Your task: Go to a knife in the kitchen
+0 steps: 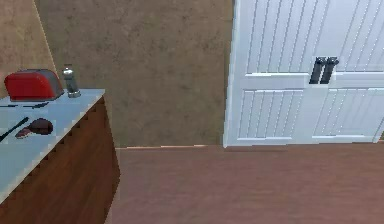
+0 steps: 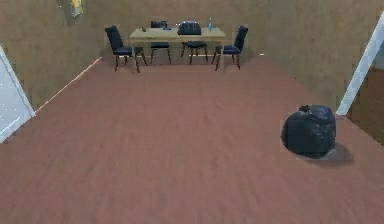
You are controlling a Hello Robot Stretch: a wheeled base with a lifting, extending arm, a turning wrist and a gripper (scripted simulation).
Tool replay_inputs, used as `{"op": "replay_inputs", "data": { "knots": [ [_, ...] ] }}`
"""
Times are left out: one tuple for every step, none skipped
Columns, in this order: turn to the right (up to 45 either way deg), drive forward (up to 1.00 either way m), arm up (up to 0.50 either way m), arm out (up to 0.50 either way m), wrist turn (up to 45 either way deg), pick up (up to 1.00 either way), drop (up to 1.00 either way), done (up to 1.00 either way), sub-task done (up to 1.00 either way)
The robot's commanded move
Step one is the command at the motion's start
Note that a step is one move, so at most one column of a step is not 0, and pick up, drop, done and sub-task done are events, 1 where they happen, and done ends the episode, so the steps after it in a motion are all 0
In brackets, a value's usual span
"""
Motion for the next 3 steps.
{"op": "replay_inputs", "data": {
  "knots": [
    [0.0,0.50,0.00,0.00,0.0,0.00,0.00,0.00,0.00],
    [-45.0,0.00,0.00,0.00,0.0,0.00,0.00,0.00,0.00],
    [-27.0,0.00,0.00,0.00,0.0,0.00,0.00,0.00,0.00]
  ]
}}
